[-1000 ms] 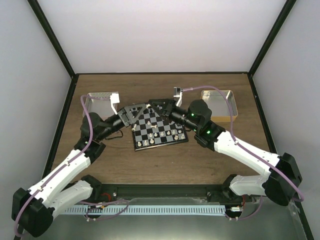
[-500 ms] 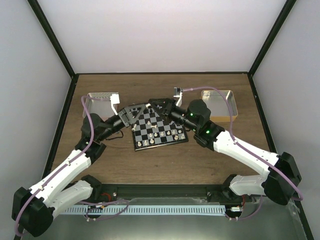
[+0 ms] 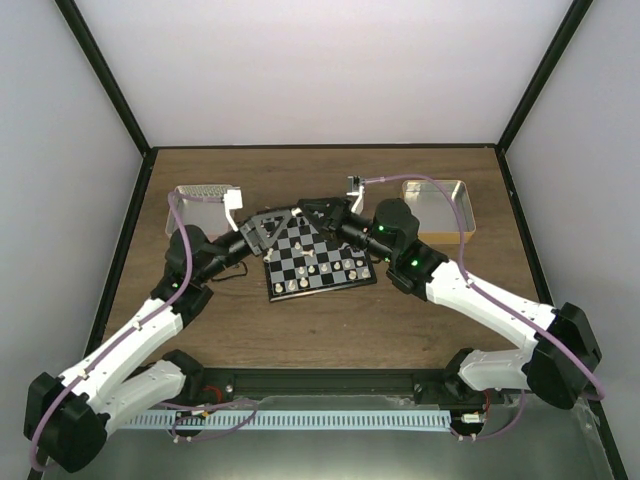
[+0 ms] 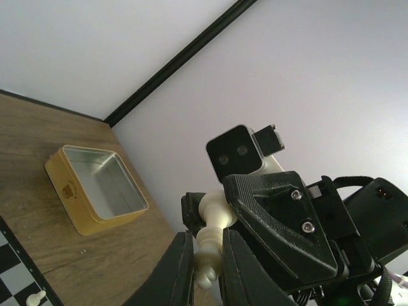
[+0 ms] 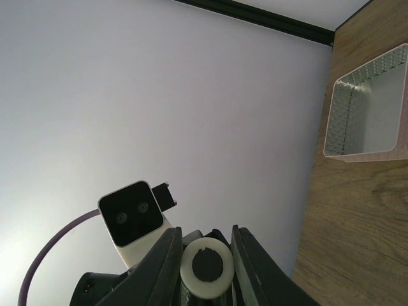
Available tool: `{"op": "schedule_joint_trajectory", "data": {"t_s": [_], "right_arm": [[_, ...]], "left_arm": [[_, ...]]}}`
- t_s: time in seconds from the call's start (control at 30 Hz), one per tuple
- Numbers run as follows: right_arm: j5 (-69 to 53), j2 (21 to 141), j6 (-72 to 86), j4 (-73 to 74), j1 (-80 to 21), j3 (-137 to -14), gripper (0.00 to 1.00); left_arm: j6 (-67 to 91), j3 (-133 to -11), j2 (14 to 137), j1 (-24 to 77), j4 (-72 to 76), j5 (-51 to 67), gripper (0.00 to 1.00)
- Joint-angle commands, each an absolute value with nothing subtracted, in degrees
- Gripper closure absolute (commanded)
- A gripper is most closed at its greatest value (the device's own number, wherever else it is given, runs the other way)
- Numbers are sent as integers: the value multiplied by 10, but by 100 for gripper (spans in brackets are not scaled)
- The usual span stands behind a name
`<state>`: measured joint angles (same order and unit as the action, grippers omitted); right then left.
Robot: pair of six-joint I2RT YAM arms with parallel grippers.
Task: Set up the chess pieces on the board
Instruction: Place the chess piece on the chessboard.
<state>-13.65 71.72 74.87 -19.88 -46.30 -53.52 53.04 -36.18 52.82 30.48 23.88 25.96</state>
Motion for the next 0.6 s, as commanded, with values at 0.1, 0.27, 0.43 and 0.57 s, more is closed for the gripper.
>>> {"op": "schedule_joint_trajectory", "data": {"t_s": [0.1, 0.27, 0.43, 0.57], "right_arm": [[-111, 717, 730, -159, -463, -561, 59], [-42, 683, 681, -92, -462, -547, 32], [58, 623, 647, -27, -462, -512, 31], [138, 586, 617, 39, -462, -497, 30]], "left_arm": [[482, -379, 508, 308, 191, 206, 96], [380, -453, 523, 308, 2, 164, 96], [287, -517, 540, 308, -203, 116, 96], [232, -567, 588, 308, -327, 114, 96]]}}
